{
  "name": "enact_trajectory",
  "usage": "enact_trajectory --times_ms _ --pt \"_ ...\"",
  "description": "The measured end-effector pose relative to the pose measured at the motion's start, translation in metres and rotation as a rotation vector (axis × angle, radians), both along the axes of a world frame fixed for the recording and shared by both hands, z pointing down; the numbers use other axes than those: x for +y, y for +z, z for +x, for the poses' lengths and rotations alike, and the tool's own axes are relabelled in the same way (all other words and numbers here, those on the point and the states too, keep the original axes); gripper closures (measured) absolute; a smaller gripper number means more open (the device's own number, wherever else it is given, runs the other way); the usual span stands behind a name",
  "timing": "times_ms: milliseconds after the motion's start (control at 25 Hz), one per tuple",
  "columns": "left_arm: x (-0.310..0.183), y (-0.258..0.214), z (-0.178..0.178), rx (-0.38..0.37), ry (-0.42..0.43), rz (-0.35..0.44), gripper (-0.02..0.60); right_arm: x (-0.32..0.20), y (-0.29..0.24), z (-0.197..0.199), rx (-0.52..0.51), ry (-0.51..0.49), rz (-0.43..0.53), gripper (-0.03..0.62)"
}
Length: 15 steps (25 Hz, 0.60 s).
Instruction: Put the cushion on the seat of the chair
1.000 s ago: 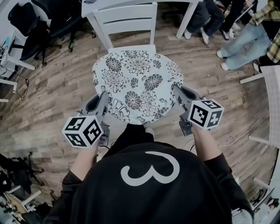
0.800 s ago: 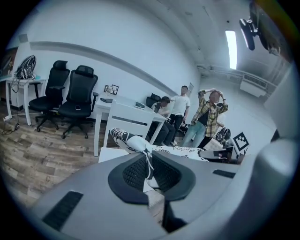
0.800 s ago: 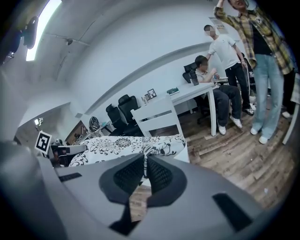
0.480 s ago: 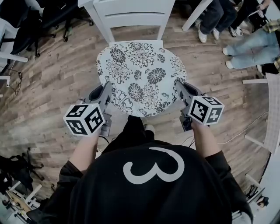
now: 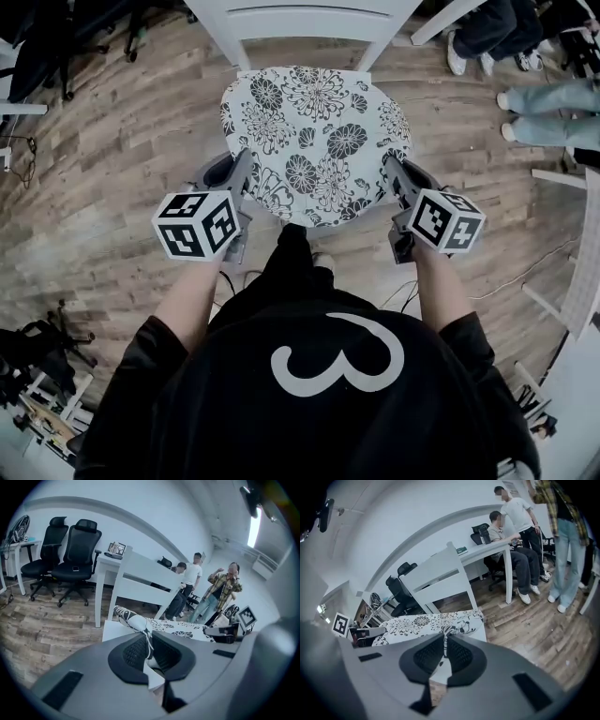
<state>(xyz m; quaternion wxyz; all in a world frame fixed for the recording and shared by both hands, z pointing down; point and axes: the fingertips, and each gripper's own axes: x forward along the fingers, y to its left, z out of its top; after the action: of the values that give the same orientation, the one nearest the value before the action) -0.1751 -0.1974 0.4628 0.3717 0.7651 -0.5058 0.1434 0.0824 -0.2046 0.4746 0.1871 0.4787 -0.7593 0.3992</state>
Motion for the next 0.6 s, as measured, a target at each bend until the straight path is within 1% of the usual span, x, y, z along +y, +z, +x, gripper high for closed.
enact_trajectory --times_ms 200,360,600 --pt "-0.019 0.038 0.001 -0.023 0.007 0.004 0.558 -0.017 0.037 0.004 0.032 0.003 -0.030 0.577" --pt "-0.033 0.067 -0.005 -0.035 0.028 -0.003 0.558 -0.027 0.068 -0.003 0.043 0.029 -0.063 0.577" --pt "-0.038 0.108 -0.006 -0.036 0.033 -0.055 0.558 -0.029 0.112 0.002 0.079 0.047 -0.119 0.577"
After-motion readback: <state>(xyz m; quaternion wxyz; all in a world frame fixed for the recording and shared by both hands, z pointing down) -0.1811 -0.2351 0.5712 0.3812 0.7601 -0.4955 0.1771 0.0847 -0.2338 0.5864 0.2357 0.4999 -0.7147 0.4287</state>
